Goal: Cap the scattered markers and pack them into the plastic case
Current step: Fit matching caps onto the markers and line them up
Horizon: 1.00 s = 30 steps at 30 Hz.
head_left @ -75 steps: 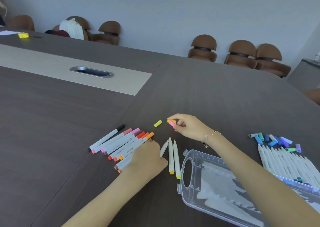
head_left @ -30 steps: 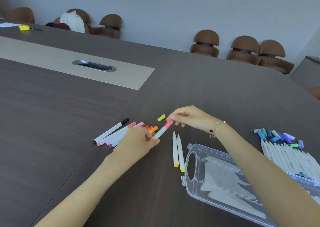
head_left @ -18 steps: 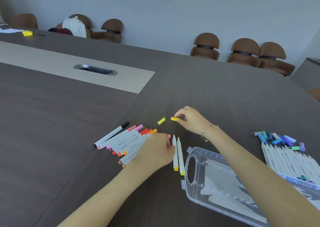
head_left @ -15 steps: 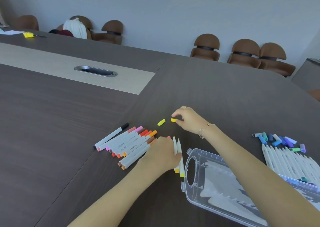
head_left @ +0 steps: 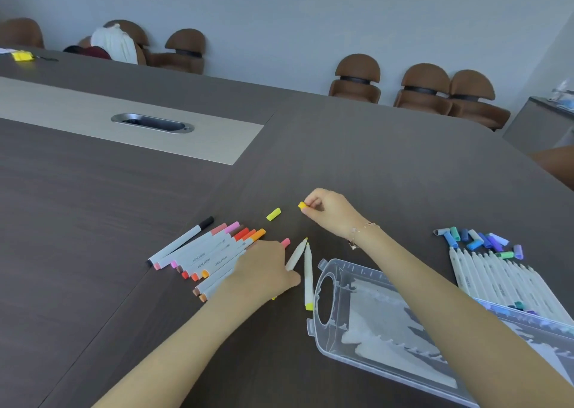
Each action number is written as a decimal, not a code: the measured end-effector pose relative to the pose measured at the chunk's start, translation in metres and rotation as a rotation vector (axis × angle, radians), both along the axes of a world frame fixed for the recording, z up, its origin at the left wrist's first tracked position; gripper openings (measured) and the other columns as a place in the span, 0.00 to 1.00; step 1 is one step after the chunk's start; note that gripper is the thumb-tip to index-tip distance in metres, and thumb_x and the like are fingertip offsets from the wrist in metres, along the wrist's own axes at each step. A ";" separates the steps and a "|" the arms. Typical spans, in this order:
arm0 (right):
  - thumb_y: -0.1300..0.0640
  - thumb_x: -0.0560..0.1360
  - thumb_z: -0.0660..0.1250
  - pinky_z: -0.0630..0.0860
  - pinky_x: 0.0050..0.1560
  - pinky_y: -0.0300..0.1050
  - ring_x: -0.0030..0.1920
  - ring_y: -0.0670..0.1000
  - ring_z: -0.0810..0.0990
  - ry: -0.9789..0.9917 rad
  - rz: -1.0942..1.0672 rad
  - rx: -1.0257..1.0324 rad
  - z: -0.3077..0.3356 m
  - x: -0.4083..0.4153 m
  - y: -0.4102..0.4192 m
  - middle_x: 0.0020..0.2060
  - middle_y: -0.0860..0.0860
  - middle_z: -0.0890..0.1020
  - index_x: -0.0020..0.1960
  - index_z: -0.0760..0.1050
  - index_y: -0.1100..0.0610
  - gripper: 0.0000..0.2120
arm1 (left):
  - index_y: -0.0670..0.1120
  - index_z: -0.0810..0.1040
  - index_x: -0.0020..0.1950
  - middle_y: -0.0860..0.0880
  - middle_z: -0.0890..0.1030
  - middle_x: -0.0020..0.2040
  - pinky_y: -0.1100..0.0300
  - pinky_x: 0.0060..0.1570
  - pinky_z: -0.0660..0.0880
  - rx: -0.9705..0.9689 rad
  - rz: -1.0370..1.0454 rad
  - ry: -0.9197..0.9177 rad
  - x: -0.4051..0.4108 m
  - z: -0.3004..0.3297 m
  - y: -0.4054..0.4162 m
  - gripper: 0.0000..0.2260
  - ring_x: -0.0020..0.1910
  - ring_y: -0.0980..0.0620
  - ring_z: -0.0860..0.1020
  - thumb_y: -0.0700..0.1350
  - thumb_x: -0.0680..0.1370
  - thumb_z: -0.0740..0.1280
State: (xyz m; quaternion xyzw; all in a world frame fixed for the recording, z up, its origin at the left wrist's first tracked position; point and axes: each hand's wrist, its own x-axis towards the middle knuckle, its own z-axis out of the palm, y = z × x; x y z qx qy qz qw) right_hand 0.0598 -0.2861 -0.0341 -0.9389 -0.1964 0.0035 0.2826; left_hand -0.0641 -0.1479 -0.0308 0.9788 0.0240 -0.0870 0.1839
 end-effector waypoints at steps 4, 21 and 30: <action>0.55 0.78 0.63 0.71 0.46 0.34 0.46 0.43 0.79 0.158 0.012 0.309 0.014 -0.021 -0.006 0.43 0.49 0.83 0.59 0.75 0.51 0.10 | 0.48 0.72 0.42 0.51 0.79 0.37 0.60 0.34 0.72 -0.196 0.054 -0.064 -0.007 0.004 0.029 0.08 0.34 0.55 0.76 0.51 0.74 0.66; 0.52 0.76 0.66 0.66 0.32 0.34 0.30 0.41 0.71 0.377 -0.118 0.460 0.013 -0.050 0.009 0.36 0.44 0.83 0.52 0.80 0.57 0.10 | 0.50 0.76 0.40 0.53 0.84 0.41 0.68 0.34 0.66 -0.405 0.127 -0.070 -0.013 0.001 0.043 0.06 0.40 0.60 0.77 0.47 0.77 0.65; 0.57 0.77 0.63 0.66 0.34 0.38 0.30 0.45 0.69 0.212 -0.256 0.356 0.009 -0.043 0.018 0.40 0.52 0.83 0.41 0.80 0.57 0.09 | 0.45 0.80 0.37 0.50 0.84 0.38 0.70 0.26 0.65 -0.388 0.234 -0.253 -0.008 0.007 0.054 0.14 0.34 0.57 0.74 0.49 0.79 0.62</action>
